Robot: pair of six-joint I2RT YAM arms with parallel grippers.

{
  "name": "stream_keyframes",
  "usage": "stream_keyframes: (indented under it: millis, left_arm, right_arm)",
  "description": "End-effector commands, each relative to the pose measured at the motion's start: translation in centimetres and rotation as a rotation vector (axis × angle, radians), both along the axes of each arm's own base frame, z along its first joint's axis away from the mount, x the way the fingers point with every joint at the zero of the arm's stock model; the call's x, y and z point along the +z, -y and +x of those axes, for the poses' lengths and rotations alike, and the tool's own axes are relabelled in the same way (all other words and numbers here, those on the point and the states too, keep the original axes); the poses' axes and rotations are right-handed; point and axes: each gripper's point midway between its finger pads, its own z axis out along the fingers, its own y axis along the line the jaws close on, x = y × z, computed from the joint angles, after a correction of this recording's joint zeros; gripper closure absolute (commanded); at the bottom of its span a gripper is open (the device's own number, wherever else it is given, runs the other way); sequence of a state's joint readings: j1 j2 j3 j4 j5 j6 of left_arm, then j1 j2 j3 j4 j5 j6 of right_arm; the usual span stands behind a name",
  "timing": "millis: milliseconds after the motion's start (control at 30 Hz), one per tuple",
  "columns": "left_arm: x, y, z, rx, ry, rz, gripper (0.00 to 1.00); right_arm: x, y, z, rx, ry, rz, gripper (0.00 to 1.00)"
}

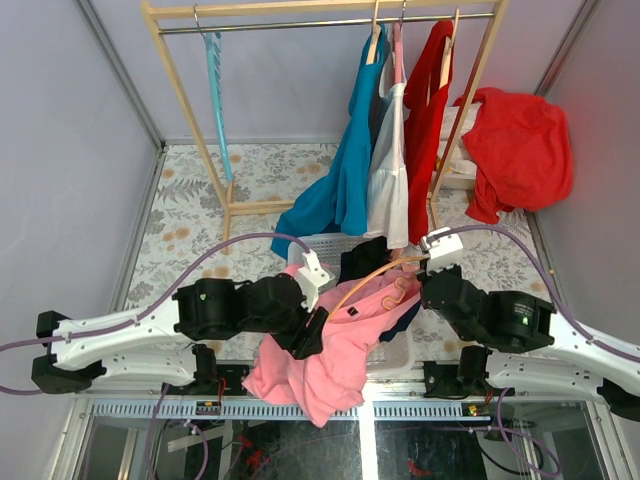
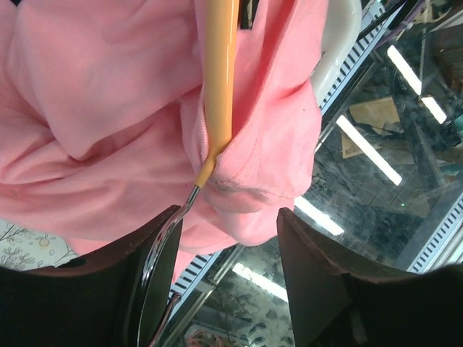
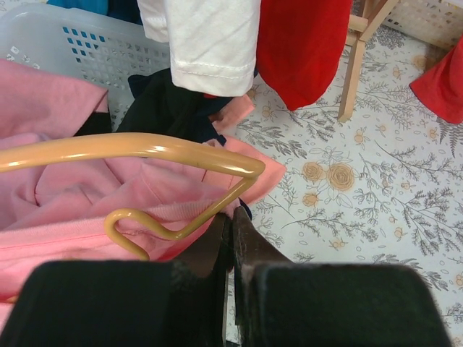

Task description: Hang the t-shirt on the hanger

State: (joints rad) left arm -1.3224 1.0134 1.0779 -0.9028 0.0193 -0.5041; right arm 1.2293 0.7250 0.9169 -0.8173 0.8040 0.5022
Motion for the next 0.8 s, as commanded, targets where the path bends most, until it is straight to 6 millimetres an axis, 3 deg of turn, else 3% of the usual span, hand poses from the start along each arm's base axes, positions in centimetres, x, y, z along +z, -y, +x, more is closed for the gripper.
stream_keyframes:
  millis: [0, 600, 767]
  left_arm:
    - [1.5, 2.0, 0.5, 0.027, 0.021, -0.14, 0.44]
    - [1.5, 2.8, 2.0, 0.094, 0.085, -0.251, 0.32]
    - [2.8, 1.4, 3.2, 0.177, 0.132, -0.274, 0.32]
  right_arm:
    - [1.5, 0.2, 0.2, -0.029, 0.02, 0.072, 1.0]
    - [1.4, 0.0, -0.3, -0.011, 0.011, 0.139, 1.0]
    - [1.3, 0.0, -0.3, -0.011, 0.01, 0.141, 1.0]
